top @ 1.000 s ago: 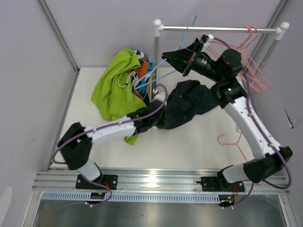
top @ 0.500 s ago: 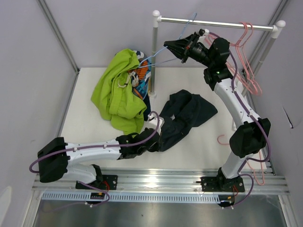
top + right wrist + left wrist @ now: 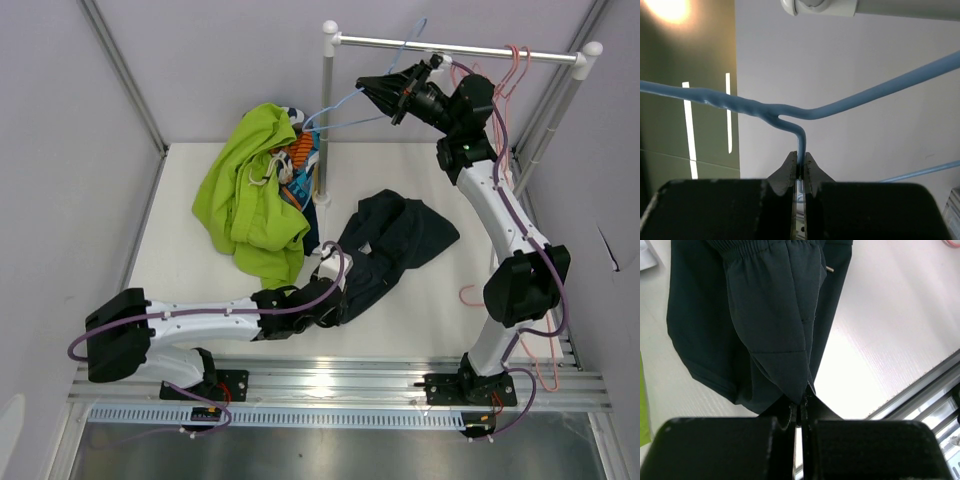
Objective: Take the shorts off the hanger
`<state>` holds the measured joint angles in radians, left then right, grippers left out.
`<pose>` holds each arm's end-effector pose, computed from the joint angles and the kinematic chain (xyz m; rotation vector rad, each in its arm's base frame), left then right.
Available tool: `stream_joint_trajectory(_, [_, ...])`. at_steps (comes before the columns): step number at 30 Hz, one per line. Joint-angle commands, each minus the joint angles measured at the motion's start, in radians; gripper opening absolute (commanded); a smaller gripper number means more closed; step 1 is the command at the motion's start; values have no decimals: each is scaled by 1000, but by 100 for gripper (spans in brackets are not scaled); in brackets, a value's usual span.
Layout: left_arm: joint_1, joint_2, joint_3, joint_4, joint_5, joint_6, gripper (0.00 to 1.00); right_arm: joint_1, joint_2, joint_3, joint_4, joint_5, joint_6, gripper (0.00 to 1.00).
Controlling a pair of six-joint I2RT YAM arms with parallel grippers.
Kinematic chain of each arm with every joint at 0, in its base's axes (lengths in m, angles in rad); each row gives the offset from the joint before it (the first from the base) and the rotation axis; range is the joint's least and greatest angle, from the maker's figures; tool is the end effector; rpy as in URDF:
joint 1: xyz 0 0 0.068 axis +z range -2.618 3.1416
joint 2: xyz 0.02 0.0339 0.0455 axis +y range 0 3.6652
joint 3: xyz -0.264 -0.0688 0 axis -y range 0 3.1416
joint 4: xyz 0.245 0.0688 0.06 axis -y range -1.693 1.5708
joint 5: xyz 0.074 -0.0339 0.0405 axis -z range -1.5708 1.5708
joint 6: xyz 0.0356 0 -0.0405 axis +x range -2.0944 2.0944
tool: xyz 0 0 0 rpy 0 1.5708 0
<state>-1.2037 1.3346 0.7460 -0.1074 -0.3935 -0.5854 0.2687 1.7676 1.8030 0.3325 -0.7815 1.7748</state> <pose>0.1123 -0.2539 0.2155 0.4847 2.2065 -0.5397 0.3857 0.1322 0.4767 0.3570 1.6550 2.1164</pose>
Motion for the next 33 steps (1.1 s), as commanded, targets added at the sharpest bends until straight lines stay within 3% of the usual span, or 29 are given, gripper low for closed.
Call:
stream_joint_trajectory(1, [-23,-32,30,2,-41,-25,0,-25,36,-2,95,-25,28,0])
stream_joint_trajectory(10, [-51,-130,55,-84,-100,-33,0,-29,107,-37,207,-44,92,0])
stream_joint_trajectory(17, [-56,-190,119,-179,-174,-2,0,-26,0,-142,209,-44,63,2])
stream_joint_trajectory(18, [-56,-199,136,-220,-191,12,0,-26,-17,-168,201,-44,52,8])
stream_joint_trajectory(19, [-57,-218,151,-242,-223,28,0,-26,-39,-180,177,-44,38,39])
stream_joint_trajectory(21, [-54,-232,237,-306,-258,85,0,-26,-104,-215,101,-41,-26,81])
stream_joint_trajectory(23, [-30,-252,335,-354,-297,145,0,-23,-155,-240,42,-35,-98,98])
stream_joint_trajectory(29, [136,-304,518,-419,-248,300,0,29,-399,-373,-180,37,-276,99])
stream_joint_trajectory(33, [350,-259,701,-426,-177,392,0,72,-519,-390,-370,109,-396,100])
